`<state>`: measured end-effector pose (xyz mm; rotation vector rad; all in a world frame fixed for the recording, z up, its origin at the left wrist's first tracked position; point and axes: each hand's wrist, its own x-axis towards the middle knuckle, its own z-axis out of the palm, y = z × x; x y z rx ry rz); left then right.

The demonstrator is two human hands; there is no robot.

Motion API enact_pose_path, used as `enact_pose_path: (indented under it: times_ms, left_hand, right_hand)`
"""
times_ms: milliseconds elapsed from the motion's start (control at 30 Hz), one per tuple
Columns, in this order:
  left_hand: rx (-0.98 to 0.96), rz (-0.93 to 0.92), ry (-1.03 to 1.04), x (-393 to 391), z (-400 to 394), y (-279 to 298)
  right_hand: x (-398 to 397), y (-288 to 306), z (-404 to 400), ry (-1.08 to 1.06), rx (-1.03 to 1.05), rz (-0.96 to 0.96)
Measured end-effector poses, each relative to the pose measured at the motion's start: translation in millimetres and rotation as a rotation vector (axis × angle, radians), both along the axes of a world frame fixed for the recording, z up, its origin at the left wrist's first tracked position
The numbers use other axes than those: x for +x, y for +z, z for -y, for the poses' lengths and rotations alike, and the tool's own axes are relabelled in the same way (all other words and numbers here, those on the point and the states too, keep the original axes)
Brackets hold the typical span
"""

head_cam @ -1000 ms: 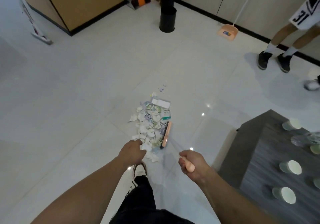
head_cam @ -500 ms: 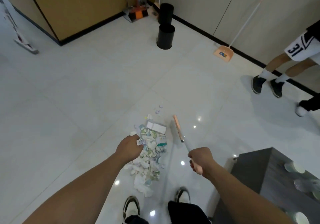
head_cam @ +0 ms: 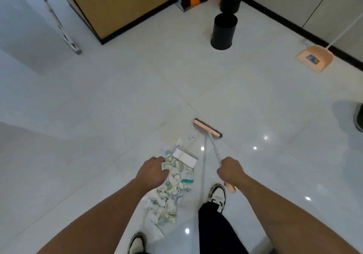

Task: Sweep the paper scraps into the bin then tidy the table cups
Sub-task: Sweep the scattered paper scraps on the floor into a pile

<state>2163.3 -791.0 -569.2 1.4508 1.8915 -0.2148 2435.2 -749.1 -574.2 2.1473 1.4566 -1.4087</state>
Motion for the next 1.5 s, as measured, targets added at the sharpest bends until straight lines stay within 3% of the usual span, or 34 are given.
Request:
enact_pose_path:
  times_ms: [67, 133, 333, 667, 1000, 1300, 1500]
  left_hand:
    - [-0.01, 0.001, 0.005, 26.0, -24.2, 7.5]
    - [-0.009, 0.002, -0.007, 55.4, -53.6, 15.5]
    - [0.035, 0.001, -0.088, 133.1, -142.2, 41.1]
    - [0.156, 0.087, -0.242, 240.9, -300.3, 69.7]
    - [0.16, 0.171, -0.479, 366.2, -554.2, 46.4]
    - [0.166, 0.15, -0.614, 444.7, -786.1, 75.7]
    - [0.185, 0.193, -0.704, 534.2, -890.3, 85.4]
  right_hand:
    - [15.2, 7.1, -8.9, 0.152, -0.05, -0.015]
    - [38.1, 16.2, -20.9, 0.143, -0.099, -0.1]
    - [109.2, 62.4, -64.4, -0.344, -0.236, -0.364]
    - [185.6, 90.3, -156.7, -0.64, -0.057, -0.36]
    - [296.5, 83.0, -351.1, -1.135, 0.061, -0.427]
    - [383.0, 117.4, -521.6, -1.444, 0.129, -0.36]
    - [449.7, 107.0, -608.4, -1.607, 0.137, -0.415]
